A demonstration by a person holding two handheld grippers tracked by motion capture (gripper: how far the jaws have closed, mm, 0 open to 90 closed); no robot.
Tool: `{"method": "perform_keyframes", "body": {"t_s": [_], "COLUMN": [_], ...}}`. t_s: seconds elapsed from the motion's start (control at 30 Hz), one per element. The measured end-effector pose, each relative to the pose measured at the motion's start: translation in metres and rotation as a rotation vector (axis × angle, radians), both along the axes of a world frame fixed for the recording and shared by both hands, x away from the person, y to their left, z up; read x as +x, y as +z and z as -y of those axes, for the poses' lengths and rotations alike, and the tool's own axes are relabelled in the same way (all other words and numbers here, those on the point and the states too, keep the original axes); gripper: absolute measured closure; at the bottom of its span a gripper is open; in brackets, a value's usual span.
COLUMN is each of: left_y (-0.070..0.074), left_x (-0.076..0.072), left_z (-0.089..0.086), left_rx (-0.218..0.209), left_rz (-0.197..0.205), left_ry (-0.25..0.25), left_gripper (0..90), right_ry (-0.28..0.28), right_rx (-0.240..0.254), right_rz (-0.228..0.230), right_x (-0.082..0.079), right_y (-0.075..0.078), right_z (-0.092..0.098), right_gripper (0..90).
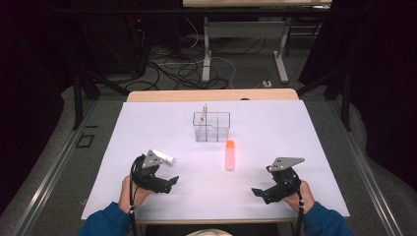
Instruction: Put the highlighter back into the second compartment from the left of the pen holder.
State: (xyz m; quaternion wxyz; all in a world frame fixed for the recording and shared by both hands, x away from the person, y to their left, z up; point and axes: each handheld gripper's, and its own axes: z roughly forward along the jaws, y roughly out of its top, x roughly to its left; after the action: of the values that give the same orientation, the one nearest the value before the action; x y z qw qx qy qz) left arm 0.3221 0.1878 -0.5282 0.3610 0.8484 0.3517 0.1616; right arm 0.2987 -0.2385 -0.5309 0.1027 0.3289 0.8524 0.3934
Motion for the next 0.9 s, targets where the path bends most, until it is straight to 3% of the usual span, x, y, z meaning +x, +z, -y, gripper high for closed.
{"method": "perform_keyframes", "body": {"t_s": [0.33,0.43,0.6,0.67,0.7,0.77,0.9], "left_y": [-0.001,-0.001,-0.001,-0.001,-0.001,-0.001,-0.001], "left_x": [-0.001,-0.001,-0.001,-0.001,-0.001,-0.001,-0.001], "left_z": [-0.001,-0.001,0.000,0.000,0.000,-0.001,0.000], "left_rx": [0.005,0.006,0.005,0.006,0.007,0.010,0.009], "left_rz": [-0.008,-0.007,-0.010,-0.011,-0.012,-0.012,-0.005], "left_ry": [0.000,0.000,-0.001,0.000,0.001,0.001,-0.003], "left_gripper": [0.0,0.0,0.0,0.0,0.0,0.0,0.0], "right_ry": [-0.001,0.000,-0.027,-0.031,-0.031,-0.047,-0.062], "right_rx": [0.013,0.014,0.021,0.023,0.035,0.032,0.036], "right_rz": [-0.004,0.013,0.027,0.027,0.032,0.018,0.032], "right_x": [0.001,0.002,0.008,0.009,0.011,0.013,0.016], "right_y": [-0.001,-0.001,-0.003,-0.003,-0.003,-0.003,-0.005], "right_z": [-0.002,-0.004,-0.012,-0.014,-0.017,-0.021,-0.029], "right_gripper": [0.8,5.8,30.6,34.5,44.6,52.3,67.8]}}
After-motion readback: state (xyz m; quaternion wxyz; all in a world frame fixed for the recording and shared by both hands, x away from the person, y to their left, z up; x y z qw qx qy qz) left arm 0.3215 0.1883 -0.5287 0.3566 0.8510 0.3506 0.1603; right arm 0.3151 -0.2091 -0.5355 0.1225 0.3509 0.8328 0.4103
